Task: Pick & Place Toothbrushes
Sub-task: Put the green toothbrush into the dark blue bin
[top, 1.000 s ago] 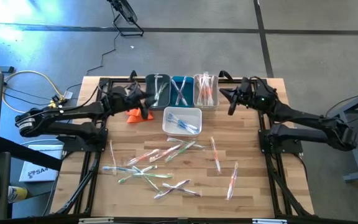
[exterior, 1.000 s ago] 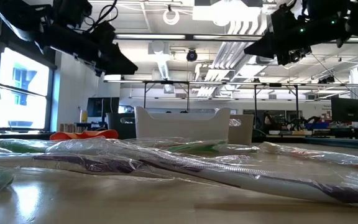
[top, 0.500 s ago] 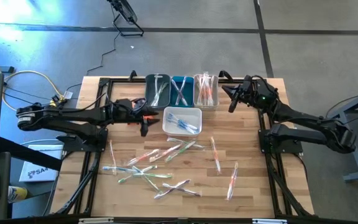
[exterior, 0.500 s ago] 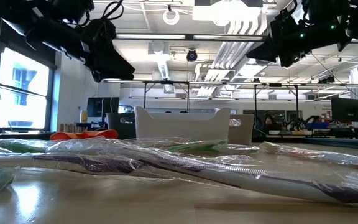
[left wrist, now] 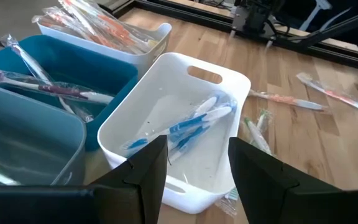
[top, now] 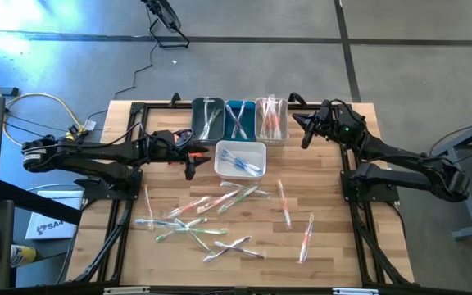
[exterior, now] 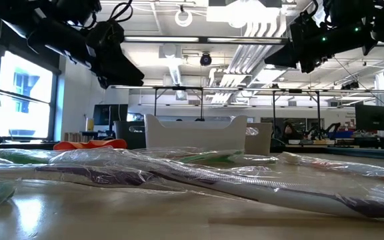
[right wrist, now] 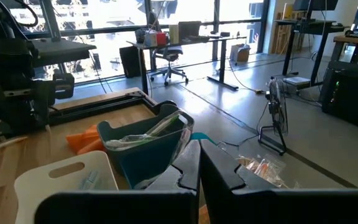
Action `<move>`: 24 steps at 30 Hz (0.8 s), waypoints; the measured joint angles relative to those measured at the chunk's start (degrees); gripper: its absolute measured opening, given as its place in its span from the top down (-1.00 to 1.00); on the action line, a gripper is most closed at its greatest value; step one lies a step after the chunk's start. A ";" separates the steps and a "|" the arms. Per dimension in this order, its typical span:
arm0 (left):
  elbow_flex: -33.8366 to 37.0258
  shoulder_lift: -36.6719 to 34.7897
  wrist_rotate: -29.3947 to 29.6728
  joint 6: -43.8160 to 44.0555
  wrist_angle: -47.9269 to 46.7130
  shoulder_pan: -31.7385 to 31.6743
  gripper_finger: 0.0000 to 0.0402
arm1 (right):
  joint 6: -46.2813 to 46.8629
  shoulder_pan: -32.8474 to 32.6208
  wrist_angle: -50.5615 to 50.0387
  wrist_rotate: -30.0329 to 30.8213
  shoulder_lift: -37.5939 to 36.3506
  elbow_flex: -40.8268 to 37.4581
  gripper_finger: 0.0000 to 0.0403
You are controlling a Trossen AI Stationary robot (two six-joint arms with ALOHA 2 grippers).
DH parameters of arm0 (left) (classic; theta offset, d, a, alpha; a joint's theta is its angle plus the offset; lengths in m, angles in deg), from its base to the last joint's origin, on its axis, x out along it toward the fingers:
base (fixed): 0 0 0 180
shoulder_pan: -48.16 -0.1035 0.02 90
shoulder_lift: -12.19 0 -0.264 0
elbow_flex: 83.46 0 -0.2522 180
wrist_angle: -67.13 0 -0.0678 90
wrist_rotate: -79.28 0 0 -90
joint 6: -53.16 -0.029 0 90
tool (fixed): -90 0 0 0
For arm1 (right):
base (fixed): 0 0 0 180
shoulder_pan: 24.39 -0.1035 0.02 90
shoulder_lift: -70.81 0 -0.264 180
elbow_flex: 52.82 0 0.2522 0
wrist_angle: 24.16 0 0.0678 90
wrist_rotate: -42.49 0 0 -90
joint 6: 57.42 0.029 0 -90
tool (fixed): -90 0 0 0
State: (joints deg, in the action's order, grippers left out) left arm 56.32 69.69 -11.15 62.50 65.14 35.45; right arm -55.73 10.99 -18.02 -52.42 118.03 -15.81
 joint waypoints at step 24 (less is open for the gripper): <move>-9.38 0.83 18.43 7.04 -20.49 11.68 0.17 | 0.07 0.00 -1.51 -1.47 0.02 0.04 0.99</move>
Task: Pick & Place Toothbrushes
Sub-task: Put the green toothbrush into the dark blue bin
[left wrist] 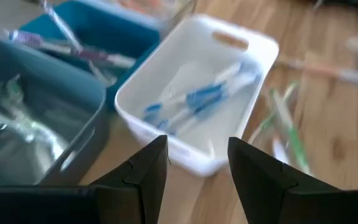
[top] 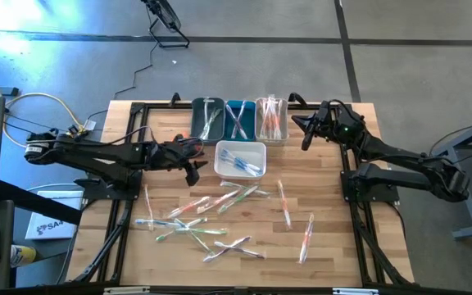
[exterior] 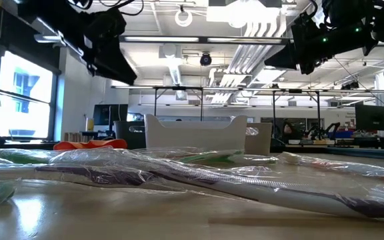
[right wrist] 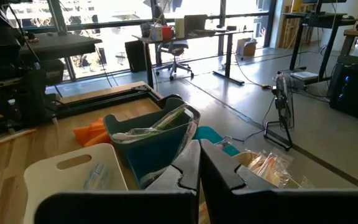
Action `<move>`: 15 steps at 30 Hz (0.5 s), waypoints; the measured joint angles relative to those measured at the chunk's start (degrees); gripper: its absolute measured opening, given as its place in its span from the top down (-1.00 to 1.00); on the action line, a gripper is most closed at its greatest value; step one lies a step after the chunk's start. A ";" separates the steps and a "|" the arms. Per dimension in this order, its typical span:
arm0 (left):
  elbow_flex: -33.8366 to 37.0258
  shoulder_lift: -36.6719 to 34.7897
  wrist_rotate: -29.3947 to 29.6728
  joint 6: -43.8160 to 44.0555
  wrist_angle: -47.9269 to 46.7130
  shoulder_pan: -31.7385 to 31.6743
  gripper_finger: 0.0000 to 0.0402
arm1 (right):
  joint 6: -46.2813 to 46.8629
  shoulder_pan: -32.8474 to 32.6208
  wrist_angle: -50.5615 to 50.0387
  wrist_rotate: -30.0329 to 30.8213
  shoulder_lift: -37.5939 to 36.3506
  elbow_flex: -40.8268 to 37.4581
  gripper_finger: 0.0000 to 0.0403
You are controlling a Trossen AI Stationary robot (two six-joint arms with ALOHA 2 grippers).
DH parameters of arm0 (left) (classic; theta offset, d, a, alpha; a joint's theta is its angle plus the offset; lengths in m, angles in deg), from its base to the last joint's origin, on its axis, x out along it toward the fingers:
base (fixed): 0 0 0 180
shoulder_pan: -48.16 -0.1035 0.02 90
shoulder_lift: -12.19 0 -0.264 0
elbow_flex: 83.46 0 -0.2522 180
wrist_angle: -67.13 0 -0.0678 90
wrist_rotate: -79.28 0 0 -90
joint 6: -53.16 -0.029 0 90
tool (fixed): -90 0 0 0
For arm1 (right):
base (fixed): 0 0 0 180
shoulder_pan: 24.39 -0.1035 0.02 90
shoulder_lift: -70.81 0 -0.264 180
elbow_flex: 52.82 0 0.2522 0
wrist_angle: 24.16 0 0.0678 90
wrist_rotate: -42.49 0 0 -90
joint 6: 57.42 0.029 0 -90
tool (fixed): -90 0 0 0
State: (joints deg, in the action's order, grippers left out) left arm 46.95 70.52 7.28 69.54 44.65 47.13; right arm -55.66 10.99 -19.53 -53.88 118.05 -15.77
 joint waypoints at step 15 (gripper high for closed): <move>-7.43 3.24 0.17 -1.09 -15.82 -0.03 0.17 | -0.04 0.00 -1.43 0.26 -0.01 0.00 0.99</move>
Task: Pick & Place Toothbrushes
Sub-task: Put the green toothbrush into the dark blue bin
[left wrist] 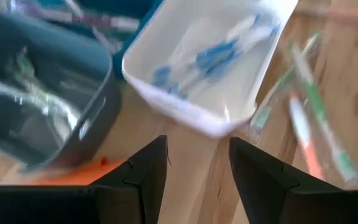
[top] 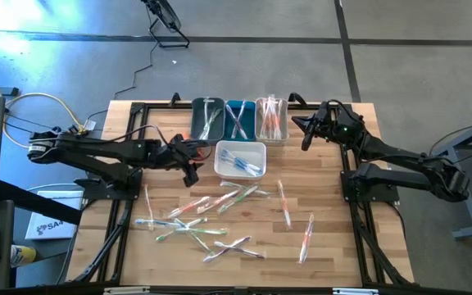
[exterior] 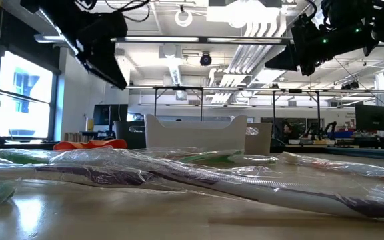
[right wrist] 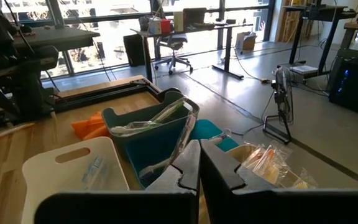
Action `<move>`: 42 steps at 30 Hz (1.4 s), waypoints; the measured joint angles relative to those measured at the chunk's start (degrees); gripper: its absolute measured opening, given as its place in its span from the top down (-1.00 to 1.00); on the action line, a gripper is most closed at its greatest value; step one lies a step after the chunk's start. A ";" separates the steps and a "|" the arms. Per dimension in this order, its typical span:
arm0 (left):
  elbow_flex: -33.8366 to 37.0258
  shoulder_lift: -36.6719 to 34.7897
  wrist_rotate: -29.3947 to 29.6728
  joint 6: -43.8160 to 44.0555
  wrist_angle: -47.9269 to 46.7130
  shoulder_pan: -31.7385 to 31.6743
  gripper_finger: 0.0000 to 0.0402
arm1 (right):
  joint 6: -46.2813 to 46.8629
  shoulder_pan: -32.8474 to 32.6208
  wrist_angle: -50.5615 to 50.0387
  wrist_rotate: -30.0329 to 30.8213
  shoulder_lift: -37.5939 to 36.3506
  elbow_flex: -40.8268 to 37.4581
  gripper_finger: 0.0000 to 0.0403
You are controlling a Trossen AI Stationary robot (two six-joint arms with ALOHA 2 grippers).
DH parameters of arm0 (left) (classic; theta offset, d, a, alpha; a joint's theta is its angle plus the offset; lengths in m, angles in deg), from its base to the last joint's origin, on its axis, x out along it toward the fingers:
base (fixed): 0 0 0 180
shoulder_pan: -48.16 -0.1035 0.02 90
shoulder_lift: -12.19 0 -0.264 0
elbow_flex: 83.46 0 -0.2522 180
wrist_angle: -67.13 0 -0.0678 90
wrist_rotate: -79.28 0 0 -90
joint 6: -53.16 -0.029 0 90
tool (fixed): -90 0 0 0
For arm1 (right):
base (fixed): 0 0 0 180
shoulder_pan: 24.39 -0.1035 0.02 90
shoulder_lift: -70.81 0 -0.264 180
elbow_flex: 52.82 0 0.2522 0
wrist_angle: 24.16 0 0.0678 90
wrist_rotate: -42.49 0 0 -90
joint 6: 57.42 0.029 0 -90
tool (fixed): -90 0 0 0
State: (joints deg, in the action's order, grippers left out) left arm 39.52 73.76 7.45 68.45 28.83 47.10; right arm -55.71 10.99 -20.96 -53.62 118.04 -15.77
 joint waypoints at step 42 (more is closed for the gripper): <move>-3.95 11.75 -7.73 2.10 18.16 9.10 0.17 | 0.03 0.00 -1.24 -0.02 0.01 0.00 0.99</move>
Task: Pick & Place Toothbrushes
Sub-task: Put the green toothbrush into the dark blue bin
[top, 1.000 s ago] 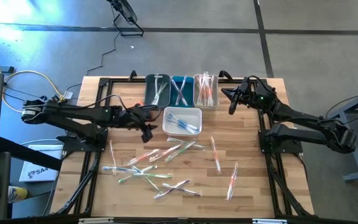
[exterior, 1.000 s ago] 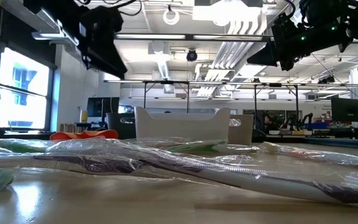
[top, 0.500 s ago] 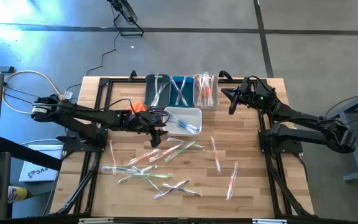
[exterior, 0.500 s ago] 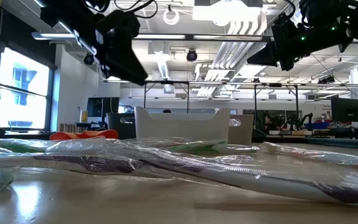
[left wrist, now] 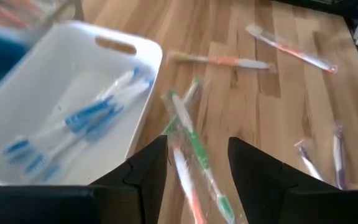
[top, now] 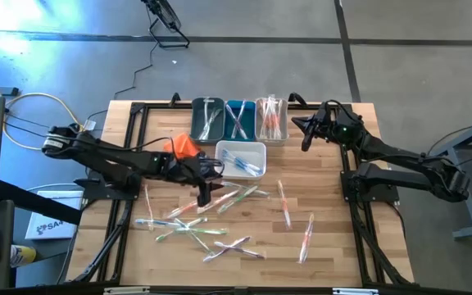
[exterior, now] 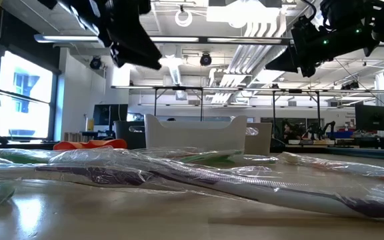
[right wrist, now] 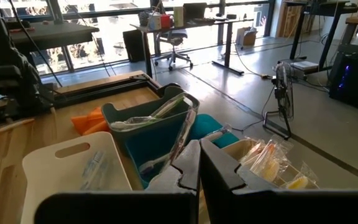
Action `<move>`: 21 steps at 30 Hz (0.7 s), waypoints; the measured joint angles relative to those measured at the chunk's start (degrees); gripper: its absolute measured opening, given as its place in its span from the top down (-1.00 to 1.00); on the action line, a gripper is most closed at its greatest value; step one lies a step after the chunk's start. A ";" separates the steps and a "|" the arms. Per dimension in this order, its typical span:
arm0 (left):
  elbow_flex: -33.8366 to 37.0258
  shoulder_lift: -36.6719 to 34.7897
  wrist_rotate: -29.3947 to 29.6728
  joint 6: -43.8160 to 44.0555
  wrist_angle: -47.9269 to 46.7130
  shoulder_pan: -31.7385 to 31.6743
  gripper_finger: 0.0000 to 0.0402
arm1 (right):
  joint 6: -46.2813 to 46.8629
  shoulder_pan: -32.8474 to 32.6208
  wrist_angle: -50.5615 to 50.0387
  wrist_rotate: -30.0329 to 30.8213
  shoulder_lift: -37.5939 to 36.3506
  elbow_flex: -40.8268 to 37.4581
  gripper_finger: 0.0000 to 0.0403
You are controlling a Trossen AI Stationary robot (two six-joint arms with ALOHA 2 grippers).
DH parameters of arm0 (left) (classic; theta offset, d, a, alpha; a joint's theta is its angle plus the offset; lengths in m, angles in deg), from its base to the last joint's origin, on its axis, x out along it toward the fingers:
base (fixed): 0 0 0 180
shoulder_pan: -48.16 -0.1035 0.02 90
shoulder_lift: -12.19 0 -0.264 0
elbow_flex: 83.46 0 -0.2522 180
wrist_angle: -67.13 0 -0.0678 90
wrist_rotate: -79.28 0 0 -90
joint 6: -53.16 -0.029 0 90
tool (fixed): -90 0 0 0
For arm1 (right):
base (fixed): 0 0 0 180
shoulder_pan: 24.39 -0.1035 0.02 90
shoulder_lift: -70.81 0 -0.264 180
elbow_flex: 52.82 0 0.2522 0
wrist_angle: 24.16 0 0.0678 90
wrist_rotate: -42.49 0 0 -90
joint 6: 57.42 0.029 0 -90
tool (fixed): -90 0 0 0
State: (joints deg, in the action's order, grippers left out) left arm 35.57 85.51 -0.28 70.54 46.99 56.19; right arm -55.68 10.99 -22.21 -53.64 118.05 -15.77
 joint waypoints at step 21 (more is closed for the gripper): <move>-11.47 14.34 1.84 3.73 -23.31 10.01 0.17 | 5.68 0.00 -5.78 0.01 0.04 0.00 0.99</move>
State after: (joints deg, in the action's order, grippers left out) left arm 24.10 99.85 1.55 74.27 23.68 66.21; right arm -50.00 10.99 -27.99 -53.64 118.10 -15.77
